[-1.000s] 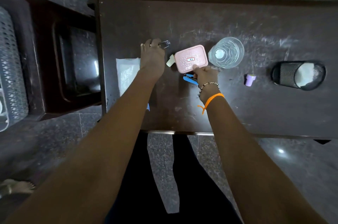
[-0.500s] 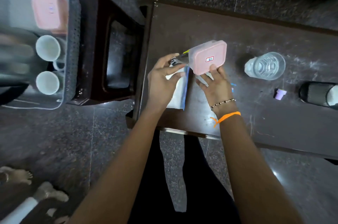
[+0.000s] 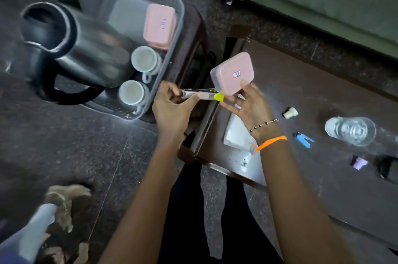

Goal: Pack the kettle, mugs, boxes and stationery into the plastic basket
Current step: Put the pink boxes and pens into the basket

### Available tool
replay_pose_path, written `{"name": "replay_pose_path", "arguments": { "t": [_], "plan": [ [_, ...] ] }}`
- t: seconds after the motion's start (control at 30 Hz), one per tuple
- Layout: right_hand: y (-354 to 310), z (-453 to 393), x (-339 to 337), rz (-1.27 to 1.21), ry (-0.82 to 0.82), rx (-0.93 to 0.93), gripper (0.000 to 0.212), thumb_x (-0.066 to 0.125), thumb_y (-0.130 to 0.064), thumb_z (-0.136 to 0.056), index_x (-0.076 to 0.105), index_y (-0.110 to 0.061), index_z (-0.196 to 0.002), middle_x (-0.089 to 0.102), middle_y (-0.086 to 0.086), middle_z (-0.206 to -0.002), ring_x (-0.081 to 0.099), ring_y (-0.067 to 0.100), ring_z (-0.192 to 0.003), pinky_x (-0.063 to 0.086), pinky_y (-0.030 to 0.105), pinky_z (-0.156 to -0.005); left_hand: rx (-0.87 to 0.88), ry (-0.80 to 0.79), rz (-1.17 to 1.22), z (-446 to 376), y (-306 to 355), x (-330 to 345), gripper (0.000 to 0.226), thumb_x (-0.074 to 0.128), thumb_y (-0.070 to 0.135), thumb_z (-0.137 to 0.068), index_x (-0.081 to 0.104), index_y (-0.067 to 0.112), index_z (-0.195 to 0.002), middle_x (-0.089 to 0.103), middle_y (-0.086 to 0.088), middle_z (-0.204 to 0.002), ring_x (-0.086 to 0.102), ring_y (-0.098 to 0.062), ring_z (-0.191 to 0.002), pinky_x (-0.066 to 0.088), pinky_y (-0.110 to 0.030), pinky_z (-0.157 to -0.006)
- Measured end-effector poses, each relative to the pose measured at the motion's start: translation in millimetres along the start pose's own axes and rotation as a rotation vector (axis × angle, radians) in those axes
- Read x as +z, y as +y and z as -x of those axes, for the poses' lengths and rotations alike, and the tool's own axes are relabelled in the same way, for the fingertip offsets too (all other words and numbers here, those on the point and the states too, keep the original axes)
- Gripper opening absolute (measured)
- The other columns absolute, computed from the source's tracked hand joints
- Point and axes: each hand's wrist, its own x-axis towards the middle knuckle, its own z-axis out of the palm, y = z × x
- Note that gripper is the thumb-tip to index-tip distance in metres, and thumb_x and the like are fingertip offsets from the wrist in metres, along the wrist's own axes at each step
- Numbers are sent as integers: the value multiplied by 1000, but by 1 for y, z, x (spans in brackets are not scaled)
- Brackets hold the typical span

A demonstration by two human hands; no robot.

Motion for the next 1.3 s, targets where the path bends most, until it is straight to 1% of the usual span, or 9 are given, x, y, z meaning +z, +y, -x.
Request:
{"name": "replay_pose_path", "arguments": {
  "t": [0.13,0.33,0.4,0.47,0.6,0.8,0.9,1.07,1.3],
  "plan": [
    [-16,-23,66,422,-11,-68,26,46,-15,-94,49,-22,-69,59,-10,-56,56,1,-50,39,17,-56,-106,101,83,-15,2,-34,33,76,5,-68,54,26,-77,57,11,-66,56,-3,-63,46,-15,-64],
    [-31,-80,175,1058,32,-357,40,59,-19,-86,44,-15,-49,34,3,-54,34,6,-53,31,15,-49,-331,130,221,-38,0,-79,13,76,13,-73,65,21,-74,63,6,-66,61,-14,-72,53,-32,-76],
    [-30,-103,206,1268,61,-490,28,59,-24,-84,64,-3,-68,47,10,-71,52,17,-76,46,23,-79,-351,128,246,-44,2,-88,15,75,12,-74,64,21,-69,62,1,-70,61,-19,-75,51,-34,-76],
    [-27,-125,231,1455,115,-536,33,55,-31,-84,67,-6,-101,53,16,-112,48,29,-115,37,33,-103,-363,127,259,-51,4,-92,17,74,10,-74,63,21,-68,63,-4,-75,60,-19,-75,48,-31,-73],
    [-13,-156,257,1778,188,-511,42,49,-31,-86,60,-7,-119,35,13,-141,31,36,-128,29,38,-108,-397,112,267,-66,6,-96,21,71,4,-75,62,19,-66,61,4,-69,55,-12,-66,45,-22,-66],
    [-9,-170,251,2030,255,-530,48,63,-31,-80,56,-5,-119,33,13,-145,25,37,-134,26,45,-108,-411,73,258,-79,4,-94,19,72,6,-75,63,20,-66,58,10,-62,55,-8,-64,46,-19,-67],
    [-16,-175,248,1972,254,-592,58,69,-34,-76,50,-7,-124,30,14,-146,33,36,-130,29,47,-105,-443,61,274,-81,2,-92,19,73,8,-75,62,20,-66,56,11,-60,54,-8,-61,45,-19,-63],
    [-18,-179,234,1927,26,-456,35,43,-25,-92,49,-11,-124,48,16,-137,47,36,-125,37,47,-106,-457,55,302,-83,2,-87,21,72,4,-76,60,19,-67,54,11,-59,52,-8,-62,46,-18,-67],
    [-21,-166,222,1772,-39,-559,37,36,-25,-96,50,-9,-126,51,19,-134,45,33,-126,34,38,-107,-487,79,414,-86,5,-80,18,69,2,-79,59,16,-73,56,3,-66,54,-12,-69,46,-21,-70]
  ]
}}
